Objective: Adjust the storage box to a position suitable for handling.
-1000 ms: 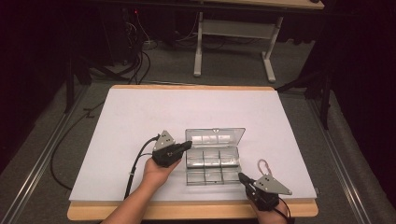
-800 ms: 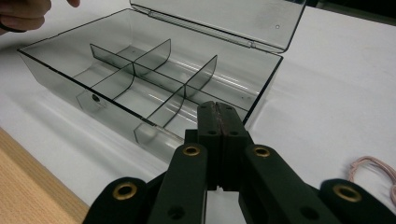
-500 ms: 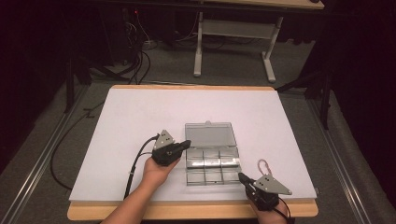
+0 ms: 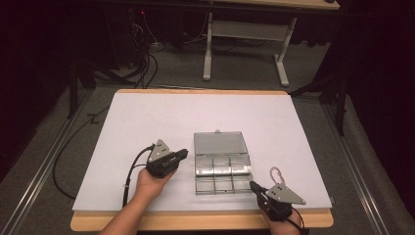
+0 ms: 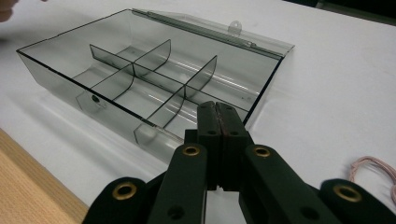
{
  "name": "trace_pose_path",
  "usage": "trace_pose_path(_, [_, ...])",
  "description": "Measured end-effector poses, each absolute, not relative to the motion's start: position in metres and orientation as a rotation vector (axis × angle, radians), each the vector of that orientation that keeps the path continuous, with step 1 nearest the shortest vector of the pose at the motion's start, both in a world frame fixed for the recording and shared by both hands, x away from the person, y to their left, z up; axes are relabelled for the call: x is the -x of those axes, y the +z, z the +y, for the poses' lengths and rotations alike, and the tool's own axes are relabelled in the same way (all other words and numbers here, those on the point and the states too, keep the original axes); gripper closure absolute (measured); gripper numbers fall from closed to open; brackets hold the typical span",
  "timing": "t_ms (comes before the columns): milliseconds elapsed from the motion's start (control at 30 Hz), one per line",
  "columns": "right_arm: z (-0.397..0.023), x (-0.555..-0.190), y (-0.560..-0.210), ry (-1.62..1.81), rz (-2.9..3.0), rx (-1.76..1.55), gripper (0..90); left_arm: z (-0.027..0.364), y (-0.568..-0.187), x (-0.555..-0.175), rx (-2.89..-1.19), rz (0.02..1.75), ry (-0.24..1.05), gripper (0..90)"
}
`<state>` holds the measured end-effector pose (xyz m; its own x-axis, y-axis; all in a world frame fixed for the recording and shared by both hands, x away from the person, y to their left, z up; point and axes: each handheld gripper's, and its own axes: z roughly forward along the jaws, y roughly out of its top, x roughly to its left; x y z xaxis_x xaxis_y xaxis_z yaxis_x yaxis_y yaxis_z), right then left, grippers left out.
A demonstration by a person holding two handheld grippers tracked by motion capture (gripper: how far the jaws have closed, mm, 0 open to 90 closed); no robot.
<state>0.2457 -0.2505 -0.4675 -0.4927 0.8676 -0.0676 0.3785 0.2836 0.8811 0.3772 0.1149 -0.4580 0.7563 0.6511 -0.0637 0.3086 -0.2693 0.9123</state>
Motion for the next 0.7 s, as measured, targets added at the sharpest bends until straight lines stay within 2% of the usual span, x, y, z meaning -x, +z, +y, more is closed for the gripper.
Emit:
trace_pose_path(233, [-0.25,-0.246,-0.467,1.149,2.003,-1.115,89.6,0.158,-0.466,-0.359,-1.932,0.766,0.457,81.5])
trace_pose_path(433, [-0.25,-0.245,-0.467,1.149,2.002,-1.116,89.5,0.176,-0.48,-0.344,-1.953,0.797,0.492,77.4])
trace_pose_path(500, [-0.25,-0.245,-0.468,1.151,1.999,-1.117,89.5,0.177,-0.484,-0.343,-1.946,0.809,0.49,74.3])
trace_pose_path(600, [-0.25,-0.245,-0.468,1.149,1.997,-1.119,89.4,0.174,-0.485,-0.34,-1.954,0.804,0.536,65.0])
trace_pose_path(700, [-0.25,-0.245,-0.468,1.149,1.995,-1.119,89.4,0.174,-0.485,-0.34,-1.95,0.805,0.542,61.5])
